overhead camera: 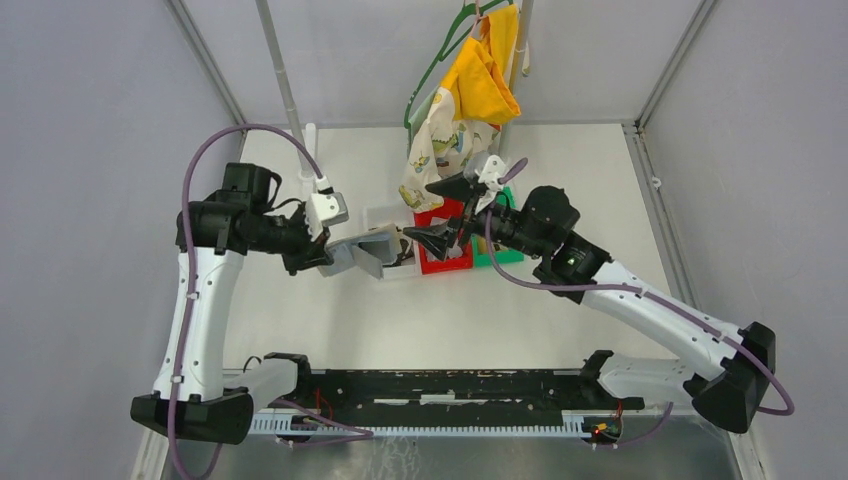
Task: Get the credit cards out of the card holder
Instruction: Remove the credit card from the card holder.
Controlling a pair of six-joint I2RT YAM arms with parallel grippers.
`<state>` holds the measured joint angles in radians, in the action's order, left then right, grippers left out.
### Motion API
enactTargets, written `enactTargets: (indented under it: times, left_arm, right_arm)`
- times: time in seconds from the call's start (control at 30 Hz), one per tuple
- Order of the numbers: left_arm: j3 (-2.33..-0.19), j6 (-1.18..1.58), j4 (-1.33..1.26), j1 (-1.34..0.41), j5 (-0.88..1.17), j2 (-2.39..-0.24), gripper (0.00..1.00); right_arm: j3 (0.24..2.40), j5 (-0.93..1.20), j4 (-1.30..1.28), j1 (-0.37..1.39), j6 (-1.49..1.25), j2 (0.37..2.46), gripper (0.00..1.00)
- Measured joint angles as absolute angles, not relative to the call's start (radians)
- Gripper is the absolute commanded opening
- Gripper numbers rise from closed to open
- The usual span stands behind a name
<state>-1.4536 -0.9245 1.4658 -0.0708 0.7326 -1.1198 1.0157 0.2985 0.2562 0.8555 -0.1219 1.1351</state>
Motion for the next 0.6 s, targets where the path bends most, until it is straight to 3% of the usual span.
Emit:
enactTargets:
  times: [0.4, 0.6]
  left_arm:
    - [-1.397, -1.019, 1.411, -0.239, 0.391, -1.120, 0.02]
    - [-1.398, -1.019, 1.354, -0.268, 0.328, -1.118, 0.02]
  right_arm:
    - [1.105, 0.335, 0.160, 0.990, -0.023, 1.358, 0.98]
    - [0.976, 0.221, 0.377, 1.036, -0.055, 1.325, 0.98]
